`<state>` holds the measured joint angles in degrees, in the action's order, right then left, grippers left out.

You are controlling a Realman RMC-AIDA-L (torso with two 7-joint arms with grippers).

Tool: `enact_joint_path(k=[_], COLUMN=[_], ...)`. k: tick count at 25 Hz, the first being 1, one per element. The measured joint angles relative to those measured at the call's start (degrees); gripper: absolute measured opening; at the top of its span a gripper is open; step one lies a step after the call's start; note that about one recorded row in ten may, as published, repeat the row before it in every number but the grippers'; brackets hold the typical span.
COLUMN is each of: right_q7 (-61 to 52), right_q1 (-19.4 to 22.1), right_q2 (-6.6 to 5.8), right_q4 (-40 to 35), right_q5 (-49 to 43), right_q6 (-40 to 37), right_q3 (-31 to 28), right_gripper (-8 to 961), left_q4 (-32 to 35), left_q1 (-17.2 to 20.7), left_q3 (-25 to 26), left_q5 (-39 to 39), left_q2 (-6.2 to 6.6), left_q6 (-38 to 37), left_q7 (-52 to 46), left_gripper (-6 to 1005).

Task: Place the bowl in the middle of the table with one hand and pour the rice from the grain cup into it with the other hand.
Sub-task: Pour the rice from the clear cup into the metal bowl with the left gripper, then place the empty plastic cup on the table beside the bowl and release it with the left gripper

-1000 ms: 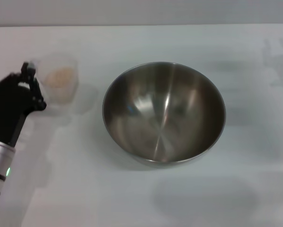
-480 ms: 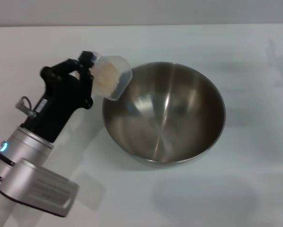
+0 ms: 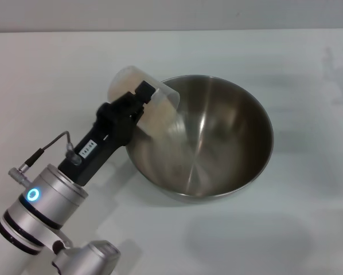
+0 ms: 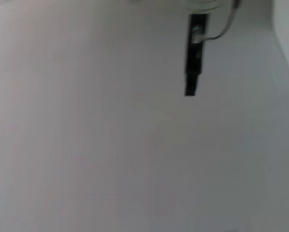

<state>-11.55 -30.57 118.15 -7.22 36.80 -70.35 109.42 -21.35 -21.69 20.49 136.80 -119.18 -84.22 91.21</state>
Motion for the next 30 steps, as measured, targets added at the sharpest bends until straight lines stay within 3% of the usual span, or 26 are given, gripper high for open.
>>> enact_joint_path(k=[5,7,10,12,15,30], right_q7=[0.88,0.88,0.89,0.90,0.91,1.45], right_q1=[-0.02,-0.12,-0.26,-0.28,-0.28,-0.28], right_q2=[-0.03,-0.03,-0.03,-0.03,-0.03,-0.12], right_q4=[-0.19,-0.15,-0.02,0.00,0.04,0.20], right_q5=[-0.19,-0.20,-0.26,-0.29,-0.25,0.09], right_q6=[0.02,0.05,0.11,0.15,0.19,0.39], right_q3=[0.00,0.00,0.00,0.00,0.00,0.00], right_gripper=[433,433,433,433,433,433], left_q4=[-0.03,-0.79,-0.79,-0.98,-0.98,-0.97], left_q1=[0.01,-0.07,-0.07,-0.19,-0.20,-0.29], left_q3=[-0.02,-0.34,-0.34,-0.67,-0.72,-0.18], left_q5=[0.62,1.54,1.54,1.57,2.21,4.63], left_q2=[0.00,0.00,0.00,0.00,0.00,0.00], left_q6=[0.17,2.19,2.19,2.81,2.79,2.20], left_q7=[3.81,15.11,15.11,23.19,26.86,29.33], left_gripper=[28,28,28,29,29,31])
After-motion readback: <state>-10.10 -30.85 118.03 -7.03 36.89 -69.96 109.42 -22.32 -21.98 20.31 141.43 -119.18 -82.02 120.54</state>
